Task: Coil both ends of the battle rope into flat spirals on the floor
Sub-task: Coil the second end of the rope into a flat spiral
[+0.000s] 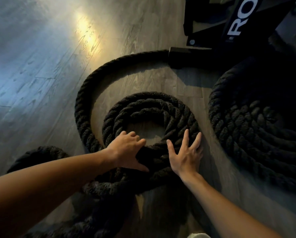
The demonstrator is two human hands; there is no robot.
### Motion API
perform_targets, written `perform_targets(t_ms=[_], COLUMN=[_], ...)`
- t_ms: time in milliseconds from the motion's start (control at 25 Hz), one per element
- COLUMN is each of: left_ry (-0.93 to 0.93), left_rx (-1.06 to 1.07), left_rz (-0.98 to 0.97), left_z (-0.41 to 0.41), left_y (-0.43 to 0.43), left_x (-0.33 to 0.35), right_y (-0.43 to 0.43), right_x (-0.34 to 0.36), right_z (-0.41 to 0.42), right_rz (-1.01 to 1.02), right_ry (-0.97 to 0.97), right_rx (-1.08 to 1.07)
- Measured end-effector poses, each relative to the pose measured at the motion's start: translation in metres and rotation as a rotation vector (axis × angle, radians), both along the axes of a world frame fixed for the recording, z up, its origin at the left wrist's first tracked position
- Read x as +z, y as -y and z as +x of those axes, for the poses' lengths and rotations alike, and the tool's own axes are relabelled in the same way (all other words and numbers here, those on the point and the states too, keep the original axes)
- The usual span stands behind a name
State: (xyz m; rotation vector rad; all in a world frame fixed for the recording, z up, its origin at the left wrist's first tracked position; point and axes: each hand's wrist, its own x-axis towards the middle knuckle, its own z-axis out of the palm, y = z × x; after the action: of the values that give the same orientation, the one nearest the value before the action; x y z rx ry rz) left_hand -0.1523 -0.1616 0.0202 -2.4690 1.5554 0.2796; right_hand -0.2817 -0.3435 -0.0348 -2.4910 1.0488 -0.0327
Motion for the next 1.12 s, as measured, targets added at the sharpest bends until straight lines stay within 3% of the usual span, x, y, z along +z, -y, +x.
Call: perform_targets(t_ms=[120,240,280,400,520,680,760,1000,1080,1120], left_ry=[-0.084,-0.124,-0.106,-0.032,-0.075,-0.179,-0.099,0.106,0.018,-0.122], left_rx=[0.139,0.252,0.229,0.182,0.288,0.477,0.651,1.333,1.604,1.699], left_rz=[0.041,0.177,0.198,0.211,0.125,-0.305,-0.516,-0.378,-0.444,-0.544], left_z=[0.038,0.067,0.07,0.067,0.051,0.025,0.031,0.026,0.0,-0.011], left_y=[-0.037,-0.065,-0.067,-0.069,-0.085,-0.122,-0.146,-0.271,-0.313,-0.323], left_x=[0.012,0.013,0.008,-0.002,-0.005,-0.002,0.008,0.015,0.006,0.0], right_y=[0.028,0.018,-0.001,-0.084,-0.129,-0.12,-0.119,-0.121,-0.119,-0.116], right_x=[-0.001,0.018,0.027,0.037,0.043,0.047,0.046,0.049,0.059,0.065], right_z=[0.009,0.01,0.006,-0.017,-0.026,-0.009,-0.004,0.009,0.018,0.023], right_rz=[0.022,-0.135,-0.169,-0.052,-0.011,-0.075,-0.069,0.107,0.242,0.314], right_ry=[-0.024,-0.013,0.08,0.323,0.147,0.102,0.158,0.265,0.364,0.435], right_rx=[0.133,0.186,0.272,0.796,1.07,1.162,1.197,0.996,0.864,0.795])
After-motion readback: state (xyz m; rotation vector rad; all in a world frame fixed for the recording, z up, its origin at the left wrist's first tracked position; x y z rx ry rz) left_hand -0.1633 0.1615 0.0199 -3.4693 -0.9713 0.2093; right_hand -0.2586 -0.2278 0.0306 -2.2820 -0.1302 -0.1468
